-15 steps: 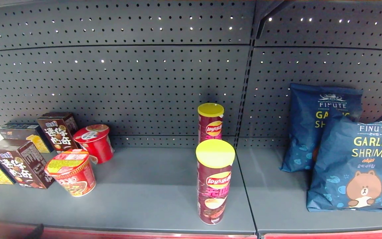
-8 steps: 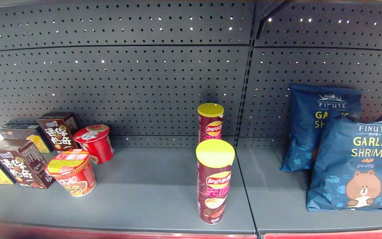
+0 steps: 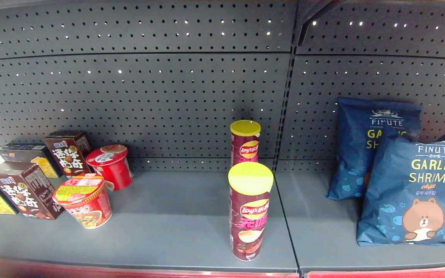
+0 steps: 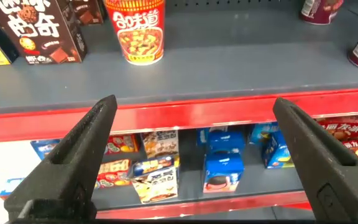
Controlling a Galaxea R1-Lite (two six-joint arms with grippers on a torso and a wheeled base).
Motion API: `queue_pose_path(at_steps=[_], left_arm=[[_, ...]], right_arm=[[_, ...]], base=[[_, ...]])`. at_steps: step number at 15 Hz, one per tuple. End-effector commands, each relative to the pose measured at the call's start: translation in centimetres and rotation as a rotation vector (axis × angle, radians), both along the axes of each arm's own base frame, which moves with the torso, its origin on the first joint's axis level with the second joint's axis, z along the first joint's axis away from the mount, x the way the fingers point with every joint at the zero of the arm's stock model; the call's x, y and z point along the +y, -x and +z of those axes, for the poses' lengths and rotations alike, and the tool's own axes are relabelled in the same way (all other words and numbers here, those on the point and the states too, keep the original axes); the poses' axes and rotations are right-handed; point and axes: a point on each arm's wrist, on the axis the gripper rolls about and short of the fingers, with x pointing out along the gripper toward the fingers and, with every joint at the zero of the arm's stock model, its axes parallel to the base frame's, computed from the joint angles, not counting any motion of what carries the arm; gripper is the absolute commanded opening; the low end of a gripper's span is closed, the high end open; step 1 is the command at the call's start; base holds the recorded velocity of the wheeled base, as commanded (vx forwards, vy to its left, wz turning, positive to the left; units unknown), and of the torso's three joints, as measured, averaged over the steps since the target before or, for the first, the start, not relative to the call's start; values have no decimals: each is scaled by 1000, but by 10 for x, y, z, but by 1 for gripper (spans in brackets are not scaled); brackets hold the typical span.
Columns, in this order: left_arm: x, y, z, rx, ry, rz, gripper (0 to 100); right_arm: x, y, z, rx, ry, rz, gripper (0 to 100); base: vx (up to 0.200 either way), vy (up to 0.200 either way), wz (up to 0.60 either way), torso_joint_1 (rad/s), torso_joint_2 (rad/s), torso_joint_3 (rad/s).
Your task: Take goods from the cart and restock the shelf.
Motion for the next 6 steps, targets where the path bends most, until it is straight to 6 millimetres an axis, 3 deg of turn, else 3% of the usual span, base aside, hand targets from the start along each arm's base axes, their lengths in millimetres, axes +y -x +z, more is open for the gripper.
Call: queue_pose_path(at_steps=[1, 6], left_arm=[[0, 0, 0, 4, -1, -2, 100], [0, 0, 0, 4, -1, 2, 100]], right_arm=[[0, 0, 0, 0, 0, 1, 100], [0, 0, 0, 1, 2, 0, 100]], base=[[0, 0, 0, 0, 0, 0], [0, 0, 0, 0, 0, 0]])
